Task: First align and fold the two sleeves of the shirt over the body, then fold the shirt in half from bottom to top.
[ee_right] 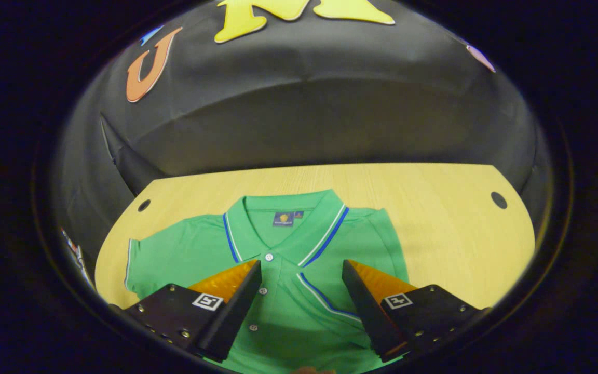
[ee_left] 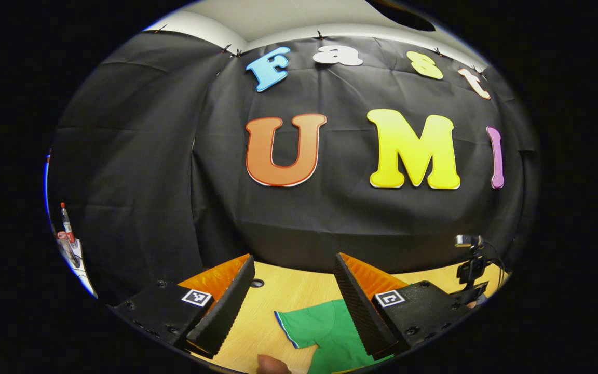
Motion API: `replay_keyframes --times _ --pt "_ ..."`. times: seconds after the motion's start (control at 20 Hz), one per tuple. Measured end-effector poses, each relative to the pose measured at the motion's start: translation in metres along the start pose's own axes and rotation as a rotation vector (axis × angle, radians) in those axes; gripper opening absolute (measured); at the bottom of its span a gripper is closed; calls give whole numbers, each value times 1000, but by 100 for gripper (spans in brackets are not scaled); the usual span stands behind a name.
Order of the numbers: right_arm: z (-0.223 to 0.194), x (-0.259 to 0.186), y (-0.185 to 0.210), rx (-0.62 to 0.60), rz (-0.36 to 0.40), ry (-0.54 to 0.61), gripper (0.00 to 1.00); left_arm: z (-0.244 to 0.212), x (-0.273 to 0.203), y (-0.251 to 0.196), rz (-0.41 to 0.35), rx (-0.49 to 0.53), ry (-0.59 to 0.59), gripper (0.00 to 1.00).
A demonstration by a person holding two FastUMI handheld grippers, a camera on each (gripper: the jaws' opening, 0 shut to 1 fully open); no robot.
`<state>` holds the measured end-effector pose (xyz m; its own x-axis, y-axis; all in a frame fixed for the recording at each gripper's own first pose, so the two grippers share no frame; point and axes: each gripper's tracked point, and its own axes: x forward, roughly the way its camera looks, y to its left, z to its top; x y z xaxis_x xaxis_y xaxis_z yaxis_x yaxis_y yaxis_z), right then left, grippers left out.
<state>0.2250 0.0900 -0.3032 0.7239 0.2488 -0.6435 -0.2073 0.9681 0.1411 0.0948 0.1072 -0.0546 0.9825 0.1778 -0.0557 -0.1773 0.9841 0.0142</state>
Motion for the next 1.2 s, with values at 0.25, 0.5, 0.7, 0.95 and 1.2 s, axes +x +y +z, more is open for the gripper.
replay_keyframes --times 0.25,0.5,0.7,0.95,1.2 --pt "58 -51 -5 -84 -2 -189 96 -57 23 -3 -10 -9 103 99" --pt "108 -117 -12 -138 -11 -377 96 -102 58 -1 -21 37 164 99" --pt "135 -165 -23 -116 -25 -483 96 -147 79 0 -36 89 245 99" --pt "164 -224 -44 -118 -64 -595 96 -177 91 5 -44 86 319 98" --pt "186 -262 -59 -87 -91 -667 95 -199 110 22 6 46 387 98"
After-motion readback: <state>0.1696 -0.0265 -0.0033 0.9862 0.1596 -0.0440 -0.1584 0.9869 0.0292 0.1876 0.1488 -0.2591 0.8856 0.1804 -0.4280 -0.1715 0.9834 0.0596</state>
